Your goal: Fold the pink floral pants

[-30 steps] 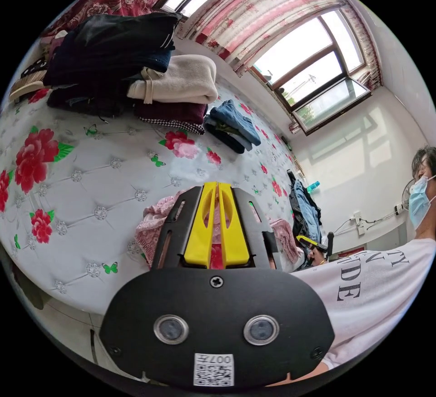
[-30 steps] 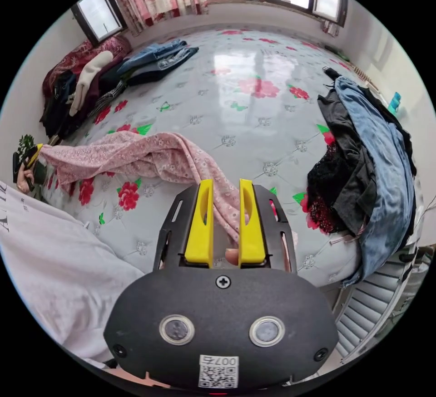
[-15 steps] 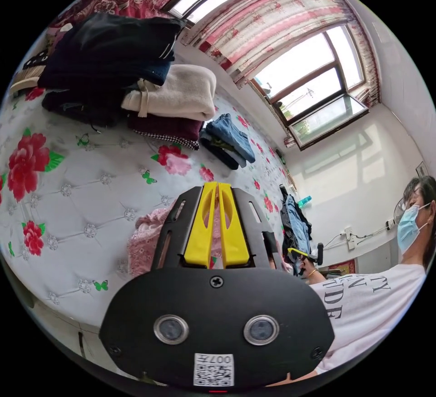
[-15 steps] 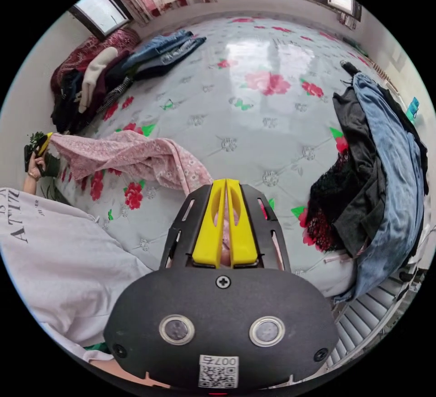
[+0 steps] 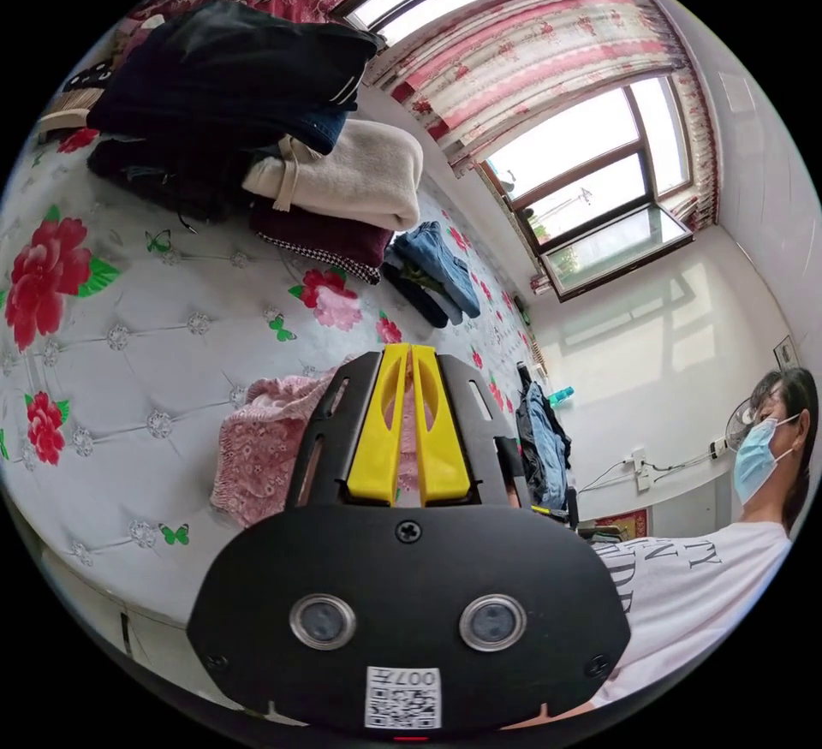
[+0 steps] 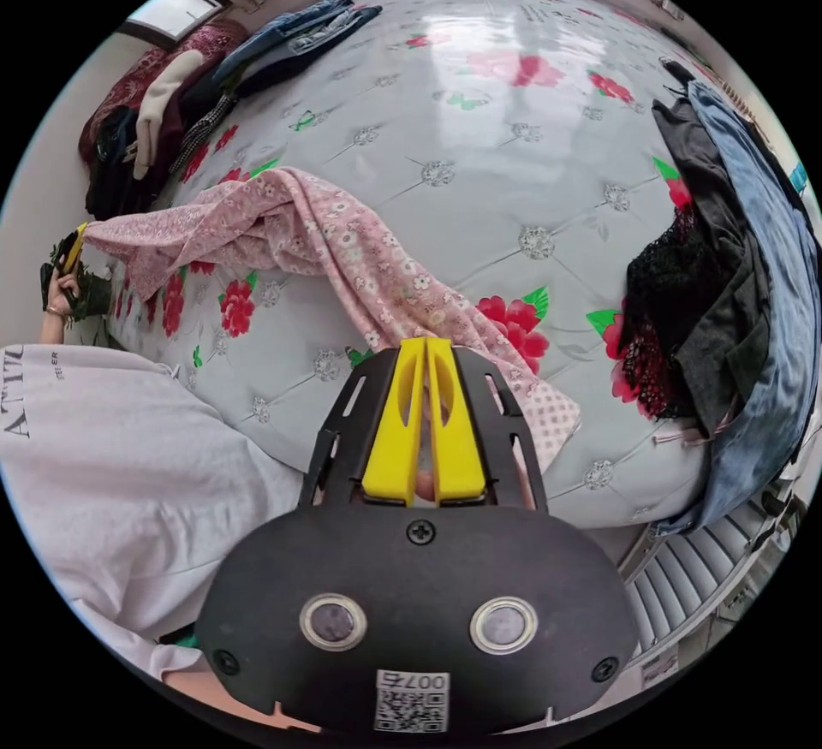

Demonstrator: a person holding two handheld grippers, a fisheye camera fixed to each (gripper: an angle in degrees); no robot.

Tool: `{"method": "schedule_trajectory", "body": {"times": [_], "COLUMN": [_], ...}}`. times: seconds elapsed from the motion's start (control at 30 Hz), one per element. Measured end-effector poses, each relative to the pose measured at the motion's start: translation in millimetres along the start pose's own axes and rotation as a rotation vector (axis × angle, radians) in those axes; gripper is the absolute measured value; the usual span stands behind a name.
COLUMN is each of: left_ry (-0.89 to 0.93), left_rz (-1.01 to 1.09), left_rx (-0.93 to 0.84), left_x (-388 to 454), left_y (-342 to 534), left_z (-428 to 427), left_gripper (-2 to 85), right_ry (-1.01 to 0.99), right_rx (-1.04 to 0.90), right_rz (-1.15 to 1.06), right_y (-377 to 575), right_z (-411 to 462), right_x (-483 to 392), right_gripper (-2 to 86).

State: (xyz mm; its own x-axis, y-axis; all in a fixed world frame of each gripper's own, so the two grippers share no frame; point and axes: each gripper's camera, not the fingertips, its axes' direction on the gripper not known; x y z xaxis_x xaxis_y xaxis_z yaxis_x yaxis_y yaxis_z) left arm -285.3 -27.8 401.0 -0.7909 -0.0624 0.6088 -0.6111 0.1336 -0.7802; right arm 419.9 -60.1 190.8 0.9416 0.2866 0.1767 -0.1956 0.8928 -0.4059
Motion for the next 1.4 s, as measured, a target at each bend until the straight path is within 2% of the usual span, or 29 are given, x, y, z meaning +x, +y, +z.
{"method": "schedule_trajectory", "body": {"times": [0.2, 0.4, 0.53, 0.63, 0.8, 0.83, 0.9, 0.97, 1.07, 1.2, 1.33, 1.4], "left_ry": [0.009, 0.051, 0.075, 0.124, 0.298, 0.304, 0.303, 0.328, 0.299, 0.205, 0.078, 0.018], "left_rz": [0.004, -0.084, -0.106, -0.091, -0.013, 0.051, 0.176, 0.313, 0.364, 0.329, 0.154, 0.044], "left_rx": [-0.002, 0.030, 0.042, 0.046, 0.096, 0.106, 0.157, 0.258, 0.336, 0.289, 0.189, 0.144], "left_x": [-1, -28, -34, -29, 8, 28, 61, 93, 95, 59, -19, -56], "left_y": [-3, 7, 1, -18, -77, -94, -114, -124, -114, -77, -8, 26], "left_z": [-10, -21, -21, -18, -25, -36, -63, -107, -147, -153, -135, -126], "left_gripper": [-1.0, -1.0, -1.0, -1.0, -1.0, -1.0, -1.0, -1.0, -1.0, -1.0, -1.0, -1.0], "right_ry": [0.000, -0.010, 0.007, 0.117, 0.199, 0.210, 0.196, 0.212, 0.271, 0.214, 0.199, 0.130], "right_rx": [0.145, 0.020, 0.004, 0.104, 0.416, 0.471, 0.708, 0.754, 0.619, 0.680, 0.577, 0.439], "right_rz": [-0.081, -0.079, -0.060, -0.041, -0.089, -0.091, -0.076, -0.115, -0.196, -0.220, -0.142, -0.047], "right_y": [17, 31, 28, 21, 10, 13, 32, 39, 39, 66, 80, 93], "right_z": [-33, 8, 12, -25, -155, -173, -237, -262, -264, -233, -161, -106], "right_x": [-16, -20, -17, -16, -28, -31, -38, -47, -63, -71, -68, -54], "right_gripper": [0.4, 0.5, -0.1, -0.2, -0.3, -0.3, -0.3, -0.3, -0.3, -0.2, -0.2, -0.3]}}
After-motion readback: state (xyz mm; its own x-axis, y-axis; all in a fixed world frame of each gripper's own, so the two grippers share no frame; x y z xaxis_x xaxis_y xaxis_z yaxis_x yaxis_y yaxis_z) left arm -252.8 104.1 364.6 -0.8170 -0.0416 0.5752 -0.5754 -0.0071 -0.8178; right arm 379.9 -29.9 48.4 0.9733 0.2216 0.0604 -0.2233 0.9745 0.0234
